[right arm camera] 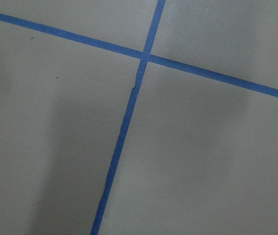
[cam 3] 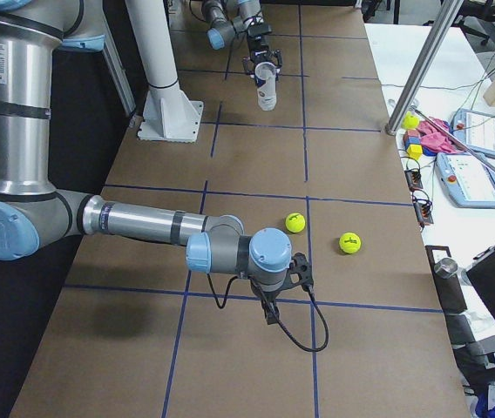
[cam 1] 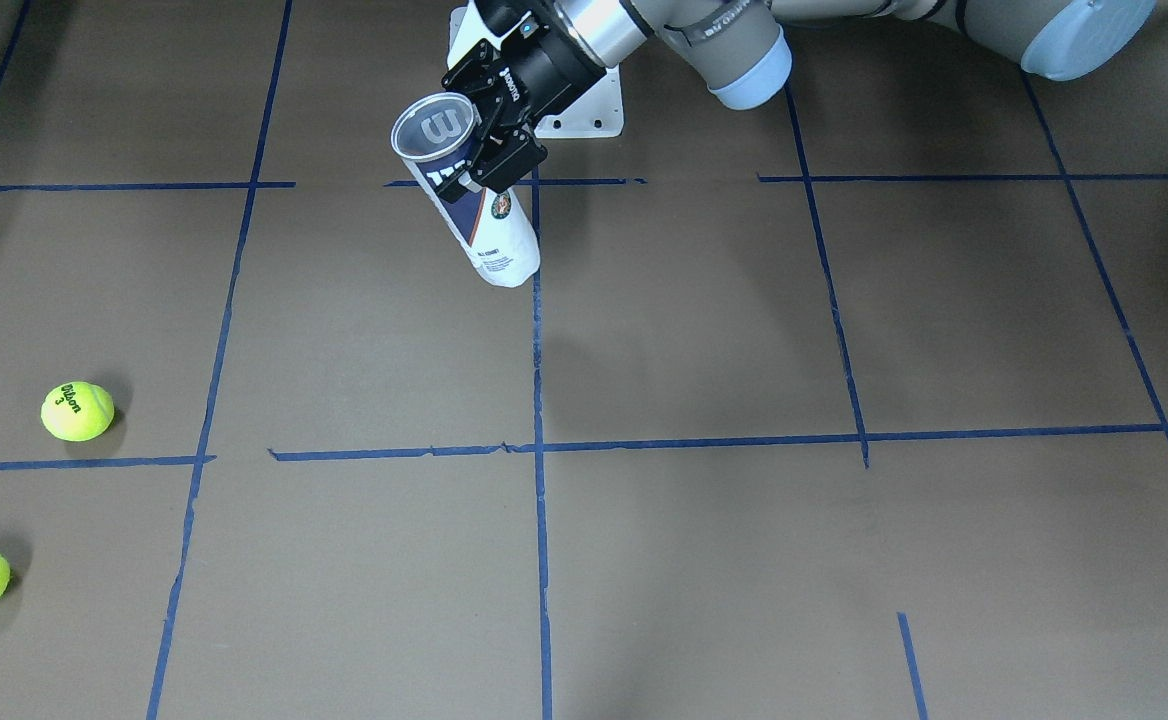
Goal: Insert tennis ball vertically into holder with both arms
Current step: 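Lift the can with the left gripper and turn it upright, open end up, then hold the upright can steady with the left gripper at table center, then grasp the nearer yellow tennis ball with the right gripper while left holds the can, then carry the ball with the right gripper over the can's open top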
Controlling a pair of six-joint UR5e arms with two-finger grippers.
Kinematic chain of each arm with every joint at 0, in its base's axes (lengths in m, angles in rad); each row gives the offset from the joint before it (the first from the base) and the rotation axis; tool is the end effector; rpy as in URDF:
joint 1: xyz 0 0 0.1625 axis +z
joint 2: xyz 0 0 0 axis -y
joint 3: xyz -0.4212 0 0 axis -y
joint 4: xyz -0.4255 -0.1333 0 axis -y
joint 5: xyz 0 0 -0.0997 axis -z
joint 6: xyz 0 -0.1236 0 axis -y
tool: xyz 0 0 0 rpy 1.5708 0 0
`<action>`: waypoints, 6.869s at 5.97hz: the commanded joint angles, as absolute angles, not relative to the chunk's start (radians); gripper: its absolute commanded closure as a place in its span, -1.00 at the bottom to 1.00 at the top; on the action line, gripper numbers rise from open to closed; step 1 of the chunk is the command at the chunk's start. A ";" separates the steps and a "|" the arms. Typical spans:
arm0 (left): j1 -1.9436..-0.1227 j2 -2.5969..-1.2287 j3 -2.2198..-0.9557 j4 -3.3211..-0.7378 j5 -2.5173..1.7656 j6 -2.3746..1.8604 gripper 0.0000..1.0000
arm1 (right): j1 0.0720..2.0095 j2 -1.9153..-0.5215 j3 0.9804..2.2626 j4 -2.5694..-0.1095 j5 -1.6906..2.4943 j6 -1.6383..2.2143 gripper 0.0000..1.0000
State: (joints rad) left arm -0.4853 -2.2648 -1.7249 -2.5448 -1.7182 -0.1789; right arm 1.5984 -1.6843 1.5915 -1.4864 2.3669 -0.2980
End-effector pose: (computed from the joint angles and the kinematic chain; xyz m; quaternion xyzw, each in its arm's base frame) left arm 0.5163 -0.4025 0.0402 0.6090 0.5021 0.3200 0.5240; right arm 0.0581 -0.4735 0.7077 0.0590 -0.3831 -0.1226 0.9136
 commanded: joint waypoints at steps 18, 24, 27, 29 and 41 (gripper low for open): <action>-0.486 -2.220 -1.256 -3.177 -1.546 -0.273 -0.75 | 1.597 -1.683 1.592 -1.486 2.368 -0.298 -1.00; -0.486 -2.226 -1.256 -3.177 -1.525 -0.279 -0.90 | 1.259 -1.478 1.620 -1.304 2.320 0.194 -1.00; -0.486 -2.224 -1.258 -3.177 -1.525 -0.278 -0.90 | 1.059 -1.445 1.615 -1.119 2.168 0.478 -1.00; -0.486 -2.226 -1.258 -3.177 -1.525 -0.279 -0.90 | 1.006 -1.437 1.588 -1.117 2.114 0.476 -1.00; -0.485 -2.223 -1.256 -3.177 -1.525 -0.278 -0.90 | 0.892 -1.215 1.902 -1.425 2.075 0.854 0.95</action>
State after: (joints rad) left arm -0.4847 -2.2232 -1.2563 -3.1769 -1.5248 -0.2779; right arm 0.9164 -1.2660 1.7920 -1.2730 2.0760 0.7823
